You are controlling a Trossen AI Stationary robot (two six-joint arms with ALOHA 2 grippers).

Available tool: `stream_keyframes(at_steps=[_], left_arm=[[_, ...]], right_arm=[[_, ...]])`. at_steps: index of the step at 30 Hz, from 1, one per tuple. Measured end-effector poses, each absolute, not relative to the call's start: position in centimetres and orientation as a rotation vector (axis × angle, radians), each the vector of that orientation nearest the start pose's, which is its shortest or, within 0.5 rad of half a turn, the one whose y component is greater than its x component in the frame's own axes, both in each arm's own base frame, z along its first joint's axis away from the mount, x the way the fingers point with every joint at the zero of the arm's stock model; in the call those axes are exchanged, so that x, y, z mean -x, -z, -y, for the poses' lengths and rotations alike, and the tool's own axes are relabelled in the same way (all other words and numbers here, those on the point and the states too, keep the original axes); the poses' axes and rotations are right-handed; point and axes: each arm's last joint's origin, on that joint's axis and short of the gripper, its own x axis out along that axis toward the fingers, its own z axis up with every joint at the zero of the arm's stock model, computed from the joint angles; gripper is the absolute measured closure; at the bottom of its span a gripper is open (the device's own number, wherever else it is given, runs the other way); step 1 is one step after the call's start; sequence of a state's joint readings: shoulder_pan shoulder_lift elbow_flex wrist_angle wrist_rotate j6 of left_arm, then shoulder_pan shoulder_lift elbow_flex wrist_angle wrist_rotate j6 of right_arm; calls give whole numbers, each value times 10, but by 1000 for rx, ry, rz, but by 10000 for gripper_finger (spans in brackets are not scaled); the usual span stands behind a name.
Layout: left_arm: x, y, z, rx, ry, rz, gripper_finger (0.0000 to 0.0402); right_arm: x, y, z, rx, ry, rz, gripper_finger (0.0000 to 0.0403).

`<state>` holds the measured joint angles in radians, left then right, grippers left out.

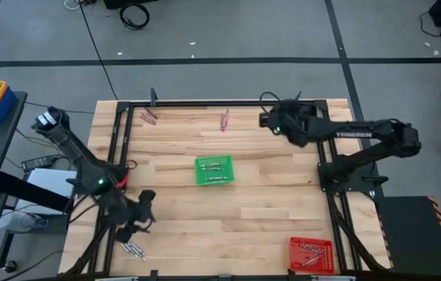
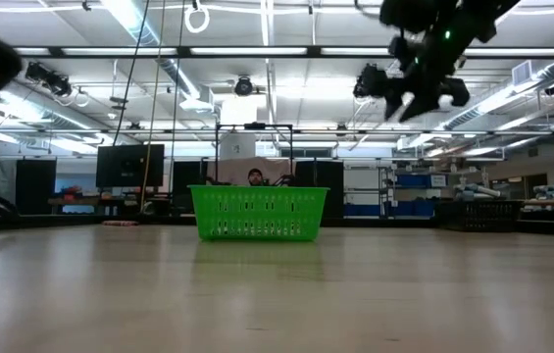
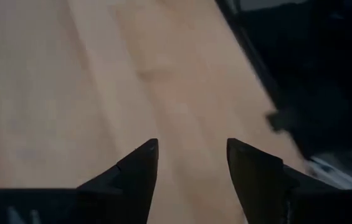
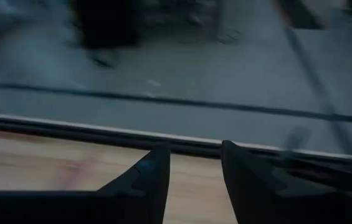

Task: Sort crayons
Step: Put the white crayon into the green basket

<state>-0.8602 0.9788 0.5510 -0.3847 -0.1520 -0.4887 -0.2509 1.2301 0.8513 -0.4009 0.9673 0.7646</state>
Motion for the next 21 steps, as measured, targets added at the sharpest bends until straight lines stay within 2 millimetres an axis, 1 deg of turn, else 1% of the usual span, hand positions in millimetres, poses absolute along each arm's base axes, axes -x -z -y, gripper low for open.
stream_keyframes(at_steps=[2,5,8,10,12,14,17,21], left_arm=[[-119,-199,148,87,463,-913,202],[-112,-185,162,103,435,-1008,203],[-107,-171,177,92,443,-1060,203],[-107,-165,185,97,451,-1066,203],[-110,-161,191,111,458,-1053,203],[-112,-156,195,127,449,-1053,203],[-113,-147,197,144,414,-1096,203],[-112,-136,204,141,414,-1154,203]], right_arm=[[-239,-261,61,-370,1254,-223,256],[-260,-251,26,-408,1117,-109,256],[-278,-237,-3,-361,1033,-58,256],[-288,-230,-15,-268,1032,-50,256],[-296,-227,-18,-163,1055,-58,256],[-303,-227,-14,-94,1100,-55,256],[-311,-229,-4,-75,1130,-15,256],[-316,-231,13,-73,1099,7,256]])
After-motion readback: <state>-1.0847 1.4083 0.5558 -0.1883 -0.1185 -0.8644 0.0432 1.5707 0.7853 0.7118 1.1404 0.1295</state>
